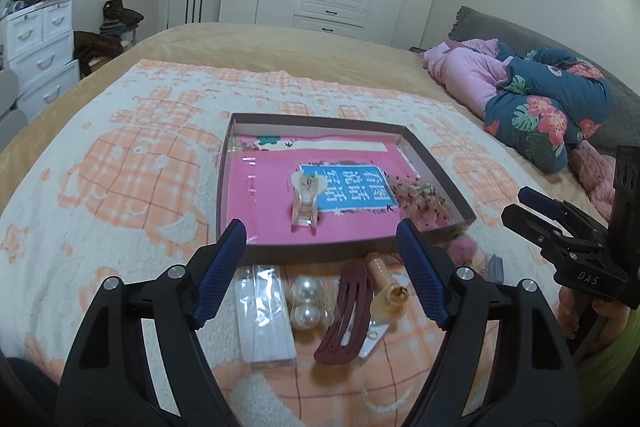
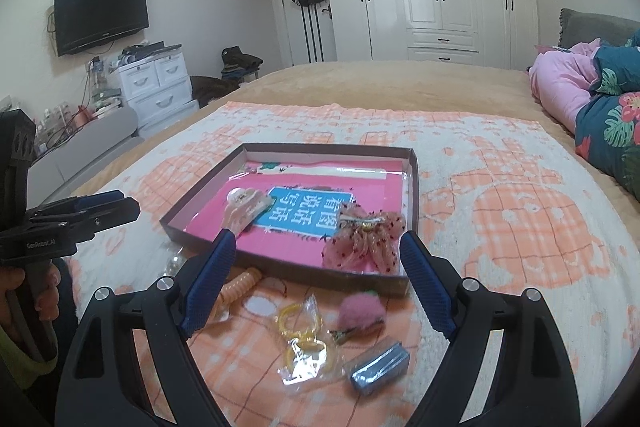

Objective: Organize jewelry
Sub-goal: 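Withdraw both open tools from the tray back toward the remaining accessories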

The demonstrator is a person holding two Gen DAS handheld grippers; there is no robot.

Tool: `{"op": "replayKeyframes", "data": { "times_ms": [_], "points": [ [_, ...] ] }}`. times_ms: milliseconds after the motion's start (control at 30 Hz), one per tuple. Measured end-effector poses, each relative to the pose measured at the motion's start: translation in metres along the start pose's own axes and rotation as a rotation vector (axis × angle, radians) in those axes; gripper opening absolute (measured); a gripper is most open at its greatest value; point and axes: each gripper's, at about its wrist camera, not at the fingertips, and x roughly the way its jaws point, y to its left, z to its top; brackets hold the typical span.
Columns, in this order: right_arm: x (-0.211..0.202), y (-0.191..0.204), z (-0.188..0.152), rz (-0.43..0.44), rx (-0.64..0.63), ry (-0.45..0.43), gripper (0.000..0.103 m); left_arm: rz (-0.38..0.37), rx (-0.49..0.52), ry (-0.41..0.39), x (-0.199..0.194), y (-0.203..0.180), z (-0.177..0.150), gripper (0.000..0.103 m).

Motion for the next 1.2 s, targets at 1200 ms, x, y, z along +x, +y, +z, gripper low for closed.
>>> {"op": "replayKeyframes", "data": {
  "times_ms": [1200],
  "points": [
    [-0.005,0.035,-0.051,0.03,-0.076,0.141,0.08,-0.039,0.151,0.157,0.005,-0.018,-0.064,0.061]
  ]
}}
